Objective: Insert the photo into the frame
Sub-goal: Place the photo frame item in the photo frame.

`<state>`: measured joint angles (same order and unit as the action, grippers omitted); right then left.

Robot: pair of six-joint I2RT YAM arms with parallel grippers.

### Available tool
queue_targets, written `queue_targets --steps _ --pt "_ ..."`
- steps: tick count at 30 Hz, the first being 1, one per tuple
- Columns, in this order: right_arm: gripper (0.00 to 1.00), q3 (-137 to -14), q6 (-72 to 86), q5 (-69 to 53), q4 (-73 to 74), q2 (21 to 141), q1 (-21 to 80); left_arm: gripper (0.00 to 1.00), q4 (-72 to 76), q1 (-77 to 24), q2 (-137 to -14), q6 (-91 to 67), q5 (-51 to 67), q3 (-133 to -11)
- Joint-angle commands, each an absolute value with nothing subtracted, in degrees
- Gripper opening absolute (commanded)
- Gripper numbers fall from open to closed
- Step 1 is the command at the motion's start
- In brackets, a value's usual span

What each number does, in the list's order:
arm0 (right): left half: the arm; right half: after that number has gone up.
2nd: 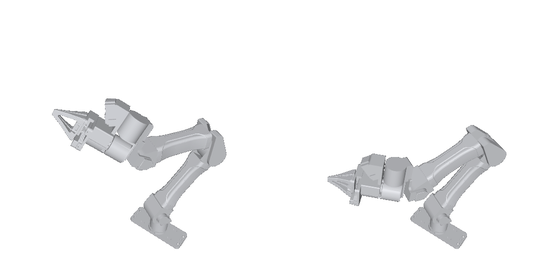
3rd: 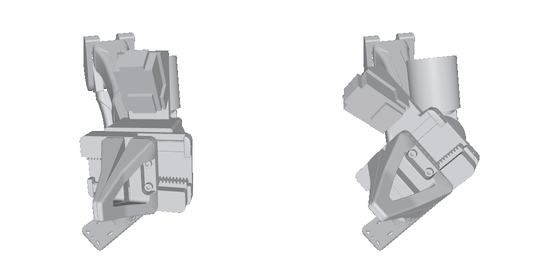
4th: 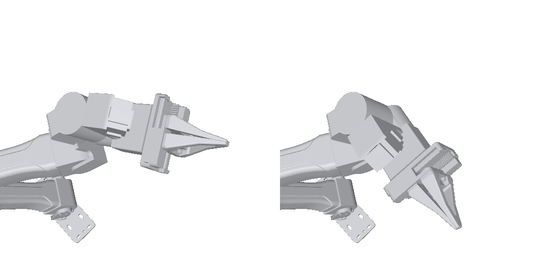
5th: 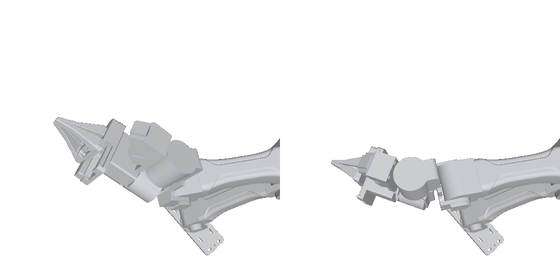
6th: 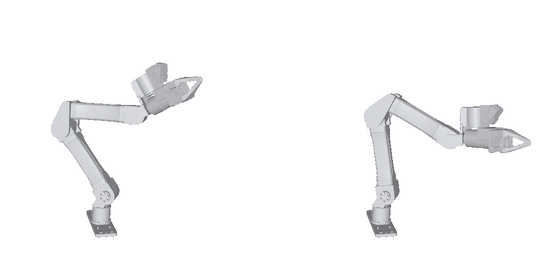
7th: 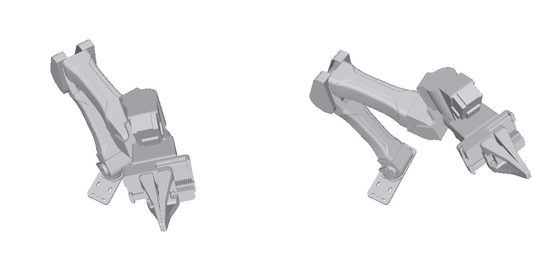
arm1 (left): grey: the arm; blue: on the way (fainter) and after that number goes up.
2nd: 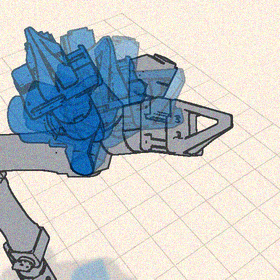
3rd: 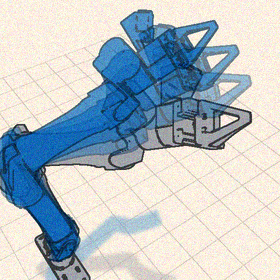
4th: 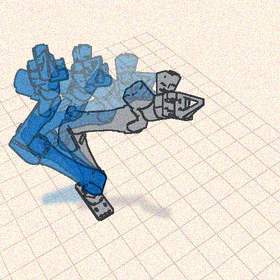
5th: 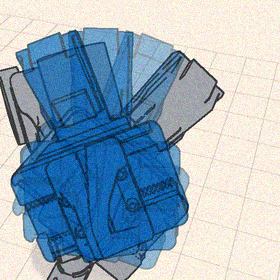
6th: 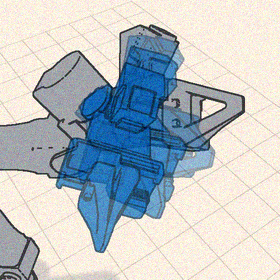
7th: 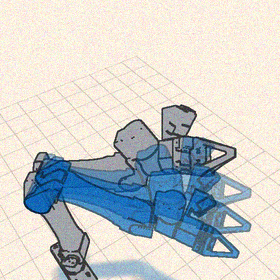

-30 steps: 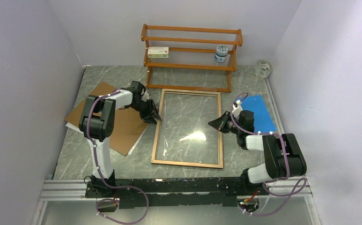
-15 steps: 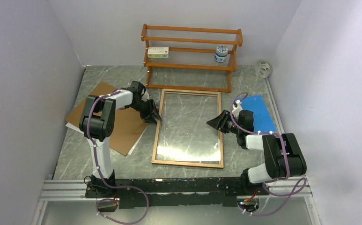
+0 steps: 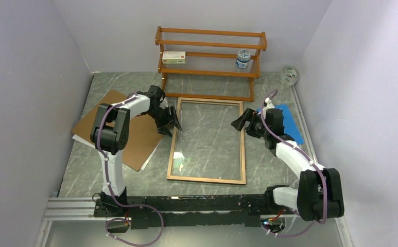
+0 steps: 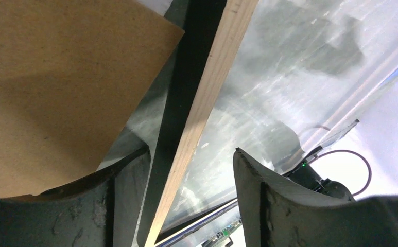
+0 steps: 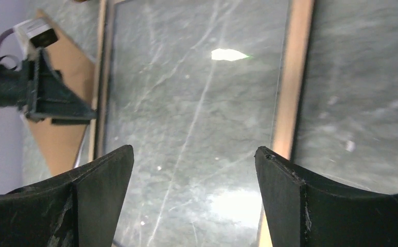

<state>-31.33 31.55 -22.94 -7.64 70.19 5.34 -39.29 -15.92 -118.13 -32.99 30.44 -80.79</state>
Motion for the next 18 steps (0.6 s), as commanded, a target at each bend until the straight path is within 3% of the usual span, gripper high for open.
queue_targets --steps 1,8,18 --pt "0.91 -34.45 28.96 -9.45 7.16 67.07 5.45 0.70 -44.49 -15.56 -120.69 -29.75 21.32 -82.08" --pt "0.91 -34.54 29.50 -8.80 8.89 67.21 5.45 0.75 -42.67 -15.51 -120.57 -30.36 24.35 -80.57" --pt "0.88 -36.23 32.26 -13.98 9.19 67.93 5.69 0.66 -34.17 -17.05 -119.25 -32.62 36.65 -76.00"
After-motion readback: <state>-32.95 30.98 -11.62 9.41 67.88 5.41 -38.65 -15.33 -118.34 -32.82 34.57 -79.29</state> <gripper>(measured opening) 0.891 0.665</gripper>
